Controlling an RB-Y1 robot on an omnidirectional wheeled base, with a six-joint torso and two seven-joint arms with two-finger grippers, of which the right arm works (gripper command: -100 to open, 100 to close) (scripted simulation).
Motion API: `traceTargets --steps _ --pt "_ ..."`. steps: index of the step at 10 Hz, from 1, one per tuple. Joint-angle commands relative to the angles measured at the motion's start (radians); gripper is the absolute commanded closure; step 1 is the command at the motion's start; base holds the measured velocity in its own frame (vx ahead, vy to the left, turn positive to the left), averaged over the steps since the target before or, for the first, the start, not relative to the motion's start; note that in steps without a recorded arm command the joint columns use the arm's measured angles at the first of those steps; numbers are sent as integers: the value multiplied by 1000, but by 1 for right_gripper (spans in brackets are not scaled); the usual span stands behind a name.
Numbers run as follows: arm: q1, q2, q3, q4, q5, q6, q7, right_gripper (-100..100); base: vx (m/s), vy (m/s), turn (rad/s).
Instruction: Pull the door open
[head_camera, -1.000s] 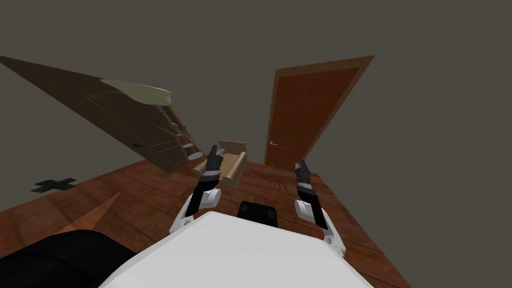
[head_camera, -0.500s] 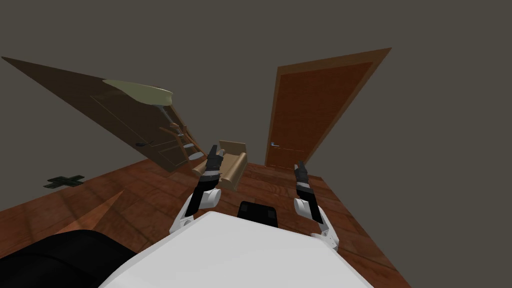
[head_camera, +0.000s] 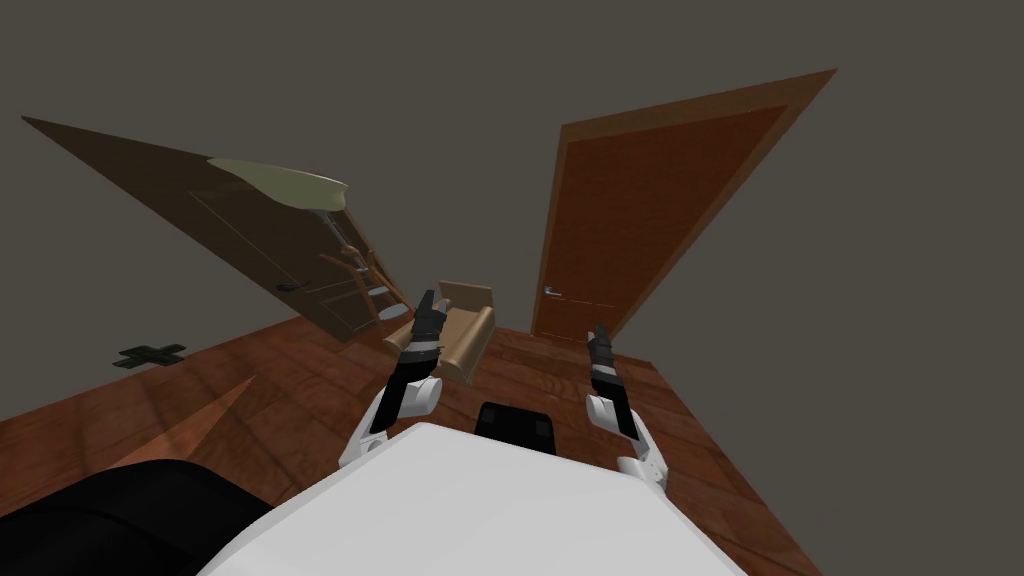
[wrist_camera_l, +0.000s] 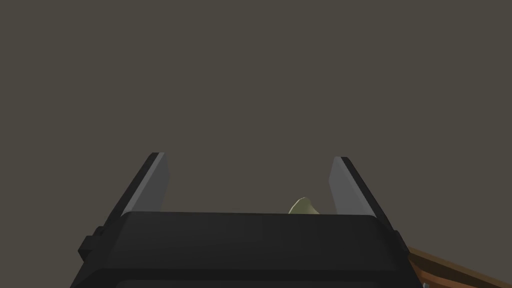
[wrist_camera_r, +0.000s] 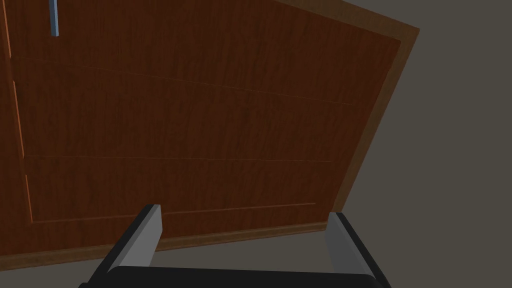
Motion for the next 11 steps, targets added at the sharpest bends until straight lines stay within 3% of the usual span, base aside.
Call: traceTargets --steps 1,11 --pt "-12 1 -4 31 -1 -8 2 -100 63 -11 14" --pt "-136 2 -56 314 -20 -87 10 -100 82 -21 50"
